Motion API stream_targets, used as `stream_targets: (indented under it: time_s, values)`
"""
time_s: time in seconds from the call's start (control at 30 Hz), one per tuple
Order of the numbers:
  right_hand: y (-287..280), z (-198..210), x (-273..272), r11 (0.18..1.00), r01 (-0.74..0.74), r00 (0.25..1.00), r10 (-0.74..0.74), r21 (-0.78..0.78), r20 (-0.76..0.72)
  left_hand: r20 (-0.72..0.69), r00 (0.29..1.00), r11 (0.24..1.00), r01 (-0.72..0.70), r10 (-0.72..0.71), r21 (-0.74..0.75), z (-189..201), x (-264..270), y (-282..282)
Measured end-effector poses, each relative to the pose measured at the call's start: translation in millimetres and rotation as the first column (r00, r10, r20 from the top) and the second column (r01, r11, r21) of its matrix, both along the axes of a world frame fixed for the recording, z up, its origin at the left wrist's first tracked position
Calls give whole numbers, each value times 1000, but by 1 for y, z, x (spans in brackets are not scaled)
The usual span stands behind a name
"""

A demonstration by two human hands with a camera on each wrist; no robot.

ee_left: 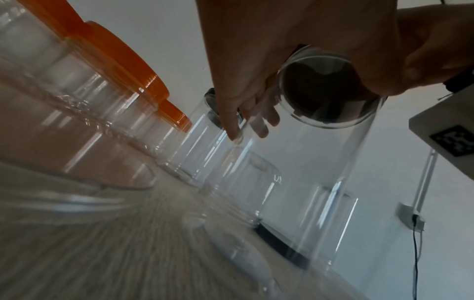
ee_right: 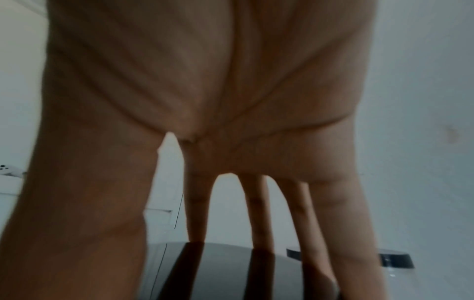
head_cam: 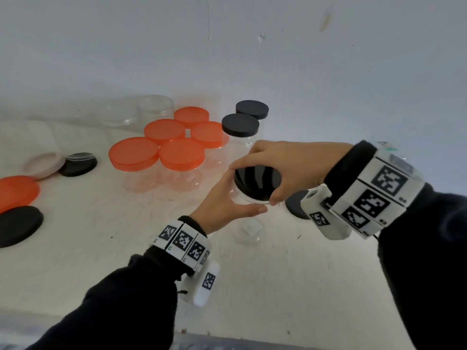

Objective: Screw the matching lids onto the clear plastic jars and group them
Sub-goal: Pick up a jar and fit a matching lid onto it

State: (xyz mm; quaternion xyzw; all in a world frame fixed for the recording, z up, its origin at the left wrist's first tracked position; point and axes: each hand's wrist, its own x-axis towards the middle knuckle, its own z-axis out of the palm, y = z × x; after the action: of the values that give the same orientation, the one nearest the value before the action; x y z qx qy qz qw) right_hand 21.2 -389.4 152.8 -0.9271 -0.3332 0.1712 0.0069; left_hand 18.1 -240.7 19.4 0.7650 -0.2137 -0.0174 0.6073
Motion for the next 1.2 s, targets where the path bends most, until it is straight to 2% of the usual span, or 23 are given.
stream_targets:
  time_s: [0.3,0.53,0.8,1.07,1.2]
  values:
    - [4,3,6,997,-73,996,72,-7,-59,-19,1000,1000,18,-18,-10,1,3,2]
    - [4,3,9,997,-73,997,72,-11,-28,-31,997,996,75,-73,57,-6,8,4]
    - [6,0,12,998,-60,995,62,-26,84,-22,1000,996,-8,10,94,-6,6,2]
    - [8,-5,11,1000,-20,990,18,14,140,-10,1000,997,-17,18,70,-4,5,1]
    - [7,-16,6,994,71,984,-85,87,160,-33,999,999,-20,21,34,-5,1,-2]
